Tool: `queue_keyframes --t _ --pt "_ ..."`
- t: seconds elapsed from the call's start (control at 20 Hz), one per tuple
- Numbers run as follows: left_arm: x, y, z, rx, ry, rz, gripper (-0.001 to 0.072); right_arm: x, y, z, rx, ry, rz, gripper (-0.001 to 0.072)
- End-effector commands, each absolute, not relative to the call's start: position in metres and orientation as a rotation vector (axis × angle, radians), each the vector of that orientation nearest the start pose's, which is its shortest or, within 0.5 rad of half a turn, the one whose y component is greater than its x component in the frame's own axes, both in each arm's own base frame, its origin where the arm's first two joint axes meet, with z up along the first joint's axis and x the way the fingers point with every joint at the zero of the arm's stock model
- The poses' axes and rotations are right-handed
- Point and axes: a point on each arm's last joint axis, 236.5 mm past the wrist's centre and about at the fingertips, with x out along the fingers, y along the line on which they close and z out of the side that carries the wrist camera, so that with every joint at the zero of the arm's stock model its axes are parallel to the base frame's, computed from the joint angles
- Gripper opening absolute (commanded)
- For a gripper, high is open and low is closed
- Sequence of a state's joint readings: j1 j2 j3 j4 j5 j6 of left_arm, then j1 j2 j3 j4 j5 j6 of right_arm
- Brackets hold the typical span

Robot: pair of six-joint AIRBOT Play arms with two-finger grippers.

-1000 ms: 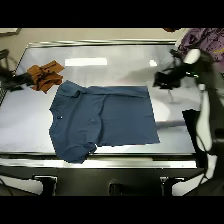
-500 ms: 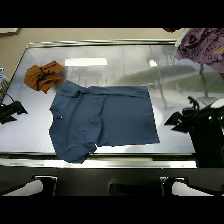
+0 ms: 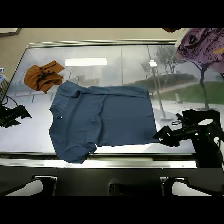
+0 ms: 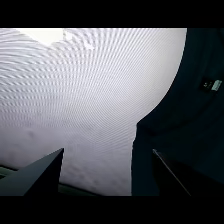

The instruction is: Fold the clothes and pants, and hang the long-sleeved shirts on hangers.

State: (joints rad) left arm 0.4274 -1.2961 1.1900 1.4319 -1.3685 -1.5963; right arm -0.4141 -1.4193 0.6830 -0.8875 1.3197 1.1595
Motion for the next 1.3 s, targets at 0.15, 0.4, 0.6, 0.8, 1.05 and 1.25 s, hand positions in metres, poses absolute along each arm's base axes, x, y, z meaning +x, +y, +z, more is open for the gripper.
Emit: queue_keyframes --t 0.15,0.4,0.6,0.8,1.05,1.25 --pt "0.316 0.103 0.003 -0.522 1.447 0.289 0.0603 0.242 0.076 -0.12 0.804 1.671 0.356 0.0024" --pt "0.287 0.039 -0.03 -0.916 1.385 -0.064 0.0603 0.249 0.066 -0.097 0.715 1.593 0.33 0.0024" --pt "0.222 -0.004 -0.077 -1.167 1.427 -0.098 0.0603 0.255 0.063 -0.082 0.69 1.531 0.322 0.0024" --pt "0.194 -0.028 -0.092 -1.217 1.475 -0.086 0.0603 0.256 0.063 -0.077 0.69 1.519 0.318 0.0024" --pt "0.173 -0.015 -0.091 -1.154 1.535 0.084 0.0602 0.255 0.064 -0.077 0.699 1.526 0.313 0.0024" --pt "0.169 -0.027 -0.091 -1.13 1.568 0.086 0.0602 0.258 0.062 -0.078 0.696 1.515 0.304 0.0024"
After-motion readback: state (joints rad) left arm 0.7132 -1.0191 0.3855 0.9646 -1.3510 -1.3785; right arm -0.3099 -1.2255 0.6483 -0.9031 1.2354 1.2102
